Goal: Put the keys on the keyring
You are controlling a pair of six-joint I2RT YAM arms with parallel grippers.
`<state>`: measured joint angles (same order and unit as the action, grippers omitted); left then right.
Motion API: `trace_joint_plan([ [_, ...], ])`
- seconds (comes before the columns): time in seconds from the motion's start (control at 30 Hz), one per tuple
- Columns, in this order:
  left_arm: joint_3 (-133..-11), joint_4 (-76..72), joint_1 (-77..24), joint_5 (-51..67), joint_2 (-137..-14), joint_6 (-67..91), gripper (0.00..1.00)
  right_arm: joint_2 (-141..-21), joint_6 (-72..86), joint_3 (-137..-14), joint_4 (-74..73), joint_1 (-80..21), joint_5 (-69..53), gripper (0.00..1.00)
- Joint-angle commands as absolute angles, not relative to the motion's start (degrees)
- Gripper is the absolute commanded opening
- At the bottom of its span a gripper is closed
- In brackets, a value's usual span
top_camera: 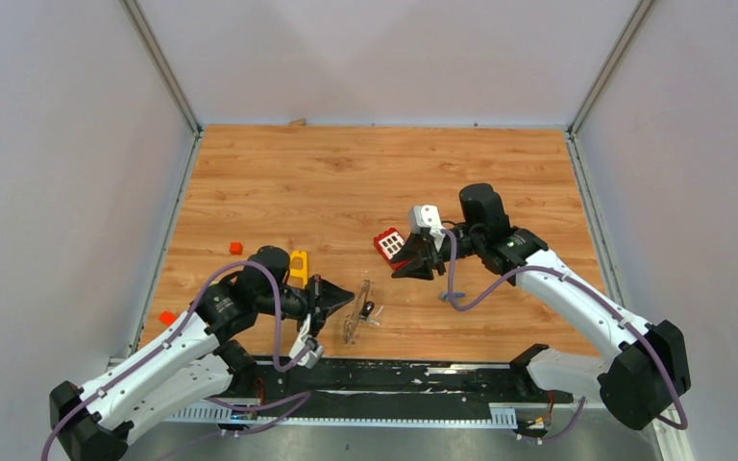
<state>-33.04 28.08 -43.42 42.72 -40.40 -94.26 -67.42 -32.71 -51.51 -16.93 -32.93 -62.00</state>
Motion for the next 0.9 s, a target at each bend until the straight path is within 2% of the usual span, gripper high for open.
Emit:
trace_joint_plan([
  [0.0,-34.05,24.74,-43.59,44.03,-40.36,-89.62,0.0,-67.41,-34.07,-53.88,-16.43,-33.31,-62.67,0.32],
  [0.6,-40.15,8.74,-43.59,40.63,-46.59,-38.12,0.0,-64.81,-34.68,-55.06,-18.33,-34.07,-63.03,0.35],
  [0.87,-43.57,5.83,-43.59,38.45,-50.46,-23.54,0.0,-64.27,-34.69,-55.63,-18.02,-37.21,-60.28,0.35],
])
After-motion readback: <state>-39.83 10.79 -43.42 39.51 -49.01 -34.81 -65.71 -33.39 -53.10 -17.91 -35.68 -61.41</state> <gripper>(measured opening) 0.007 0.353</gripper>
